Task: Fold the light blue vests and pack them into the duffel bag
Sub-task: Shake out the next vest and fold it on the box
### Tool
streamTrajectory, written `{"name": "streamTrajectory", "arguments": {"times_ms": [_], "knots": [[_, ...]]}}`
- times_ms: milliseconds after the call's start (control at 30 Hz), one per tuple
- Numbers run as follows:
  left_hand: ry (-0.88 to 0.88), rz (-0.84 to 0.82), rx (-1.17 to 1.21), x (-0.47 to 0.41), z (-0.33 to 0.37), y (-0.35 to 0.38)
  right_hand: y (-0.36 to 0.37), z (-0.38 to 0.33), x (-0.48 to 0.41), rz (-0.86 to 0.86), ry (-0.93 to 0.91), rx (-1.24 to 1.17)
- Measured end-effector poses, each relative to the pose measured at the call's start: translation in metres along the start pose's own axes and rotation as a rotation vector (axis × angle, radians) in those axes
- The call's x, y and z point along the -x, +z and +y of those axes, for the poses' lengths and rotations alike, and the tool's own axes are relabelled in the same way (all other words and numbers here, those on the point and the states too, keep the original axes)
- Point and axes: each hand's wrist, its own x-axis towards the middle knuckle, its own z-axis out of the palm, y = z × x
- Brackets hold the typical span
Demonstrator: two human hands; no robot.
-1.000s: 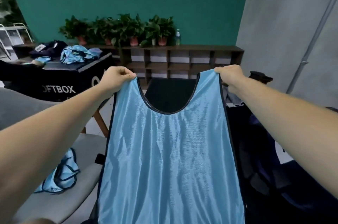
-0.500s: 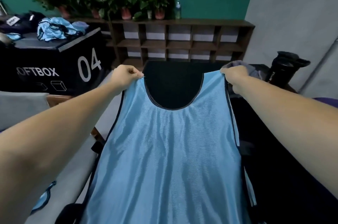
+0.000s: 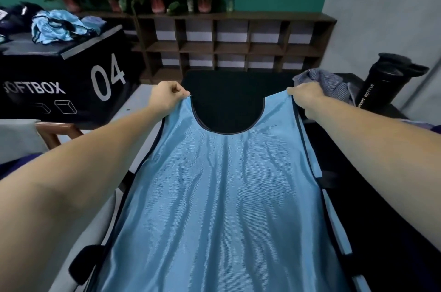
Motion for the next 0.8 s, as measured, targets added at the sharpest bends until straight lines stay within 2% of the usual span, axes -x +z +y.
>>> {"name": "streamTrajectory", "arguments": {"times_ms": [100, 233, 367, 500, 700, 800], "knots": [[0.018, 0.050, -0.075, -0.001, -0.004, -0.001, 0.000, 0.000, 0.006, -0.005, 0.007, 0.057], [0.033, 0.086, -0.308, 0.012, -0.005, -0.005, -0.010, -0.003, 0.007, -0.052, -0.004, 0.212], [0.094, 0.051, -0.310, 0.041, 0.011, -0.014, -0.024, -0.018, 0.037, -0.031, -0.034, 0.200], [0.186, -0.004, -0.249, 0.085, 0.036, -0.021, -0.021, -0.012, 0.054, 0.023, -0.005, 0.054], [0.307, -0.113, -0.191, 0.175, 0.090, -0.020, -0.051, -0.018, 0.173, -0.070, -0.043, -0.214], [0.364, -0.191, -0.130, 0.225, 0.113, -0.018, -0.065, -0.008, 0.222, -0.094, -0.082, -0.260]]}}
